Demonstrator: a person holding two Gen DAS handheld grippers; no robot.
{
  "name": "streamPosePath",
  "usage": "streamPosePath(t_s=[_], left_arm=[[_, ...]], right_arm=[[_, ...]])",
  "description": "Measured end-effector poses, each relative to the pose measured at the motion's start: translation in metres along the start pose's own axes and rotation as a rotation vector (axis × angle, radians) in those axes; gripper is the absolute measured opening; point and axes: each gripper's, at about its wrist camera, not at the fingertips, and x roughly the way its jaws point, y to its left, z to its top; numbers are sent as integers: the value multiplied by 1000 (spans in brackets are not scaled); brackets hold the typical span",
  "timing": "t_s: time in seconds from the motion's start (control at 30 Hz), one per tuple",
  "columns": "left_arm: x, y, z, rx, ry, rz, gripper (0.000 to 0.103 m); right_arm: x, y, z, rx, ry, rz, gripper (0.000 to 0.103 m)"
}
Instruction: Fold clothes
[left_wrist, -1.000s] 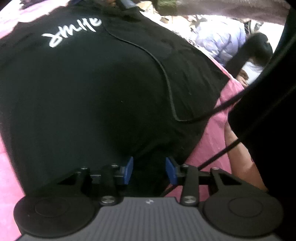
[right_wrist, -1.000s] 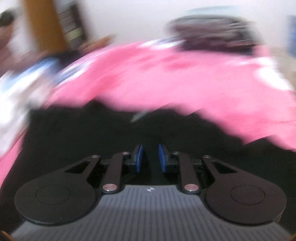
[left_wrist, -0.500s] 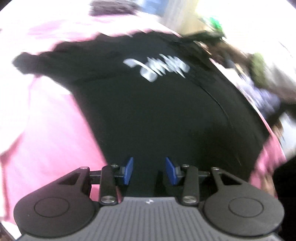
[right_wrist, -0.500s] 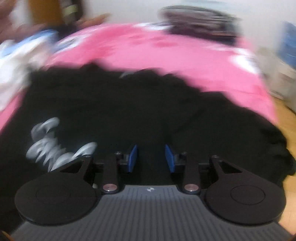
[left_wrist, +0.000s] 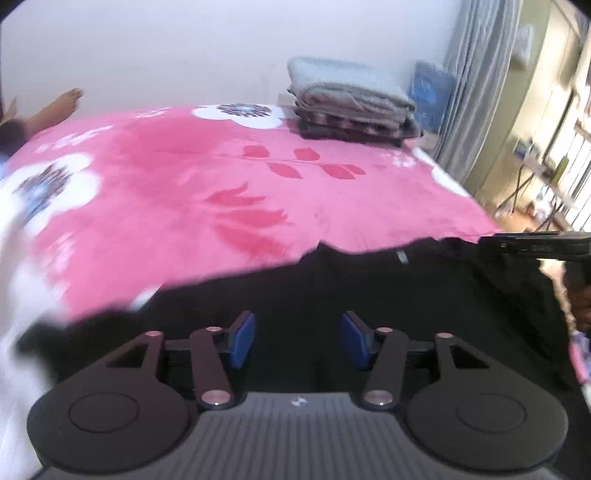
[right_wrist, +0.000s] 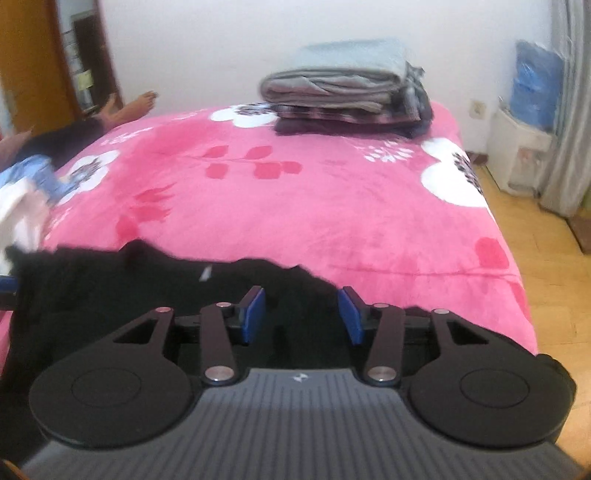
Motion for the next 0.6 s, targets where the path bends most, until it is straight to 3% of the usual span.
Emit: streamPosePath(t_s=[0.2,0.37,0.47,0.57,0.6], left_arm=[[77,-17,33,-10,24,78,58],[107,-20,33,65,64,151,48],[109,-21,29,97,44,155,43],[106,-25,29,123,21,153,20],[104,-27,29,128,16,149,10]], right_arm=[[47,-16,24,89,84,-24,44],[70,-12,33,53,165,-17,44],[79,-11,32,15,192,-23,44],[84,-10,31,-12,200,-18,40],[83,-10,31,-17,198,-14,30]])
